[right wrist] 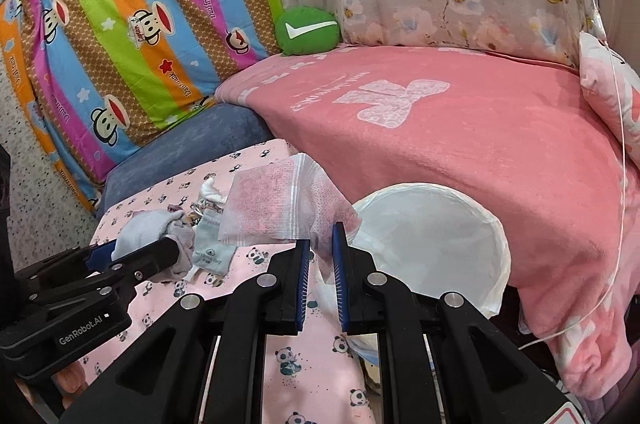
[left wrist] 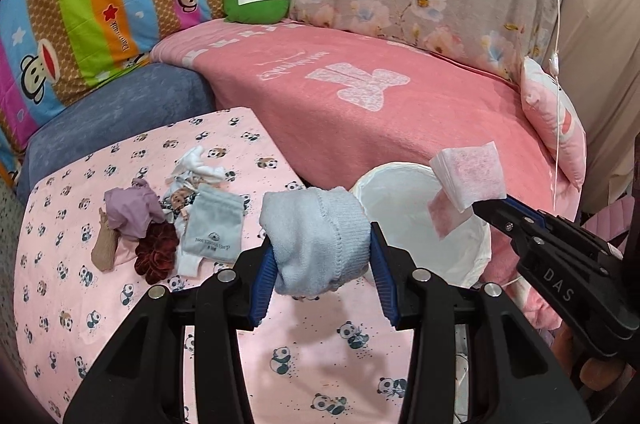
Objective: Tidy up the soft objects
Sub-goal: 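Carry the sock and wipe in both tools over the white bin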
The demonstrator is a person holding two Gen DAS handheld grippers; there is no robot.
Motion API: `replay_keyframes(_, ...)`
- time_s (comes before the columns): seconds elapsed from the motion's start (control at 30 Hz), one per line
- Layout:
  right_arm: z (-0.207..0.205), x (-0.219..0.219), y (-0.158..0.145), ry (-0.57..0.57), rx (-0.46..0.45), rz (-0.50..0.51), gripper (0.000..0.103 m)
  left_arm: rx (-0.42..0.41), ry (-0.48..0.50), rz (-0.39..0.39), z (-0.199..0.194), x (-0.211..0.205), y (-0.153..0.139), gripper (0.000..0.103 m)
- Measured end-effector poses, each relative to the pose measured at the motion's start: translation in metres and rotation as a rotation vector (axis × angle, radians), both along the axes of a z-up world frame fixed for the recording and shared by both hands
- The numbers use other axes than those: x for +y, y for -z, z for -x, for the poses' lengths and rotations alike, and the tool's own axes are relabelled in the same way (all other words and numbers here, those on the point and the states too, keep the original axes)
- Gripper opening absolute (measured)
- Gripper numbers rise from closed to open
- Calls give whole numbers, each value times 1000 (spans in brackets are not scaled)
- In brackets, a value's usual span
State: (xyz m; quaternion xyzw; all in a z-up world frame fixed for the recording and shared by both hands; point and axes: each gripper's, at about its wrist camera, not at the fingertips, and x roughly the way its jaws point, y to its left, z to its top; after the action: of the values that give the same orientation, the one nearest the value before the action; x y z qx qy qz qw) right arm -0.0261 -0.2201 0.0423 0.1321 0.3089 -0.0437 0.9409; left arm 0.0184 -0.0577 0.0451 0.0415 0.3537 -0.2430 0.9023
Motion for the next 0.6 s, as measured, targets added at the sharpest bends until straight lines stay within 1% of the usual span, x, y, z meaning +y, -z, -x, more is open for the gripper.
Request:
replay_keyframes(0.13,4,-9,2,12,-2,8,13,-13,20,-11,3,-12,-3,41)
replay_keyframes(0.3,8,-23,7,30,2,-8,13,-14,40,-24,4,-30,-3,41)
replay_keyframes(0.6,7,-44,18,64,18,-26,13,14,74,-51,-2,-58,9,42)
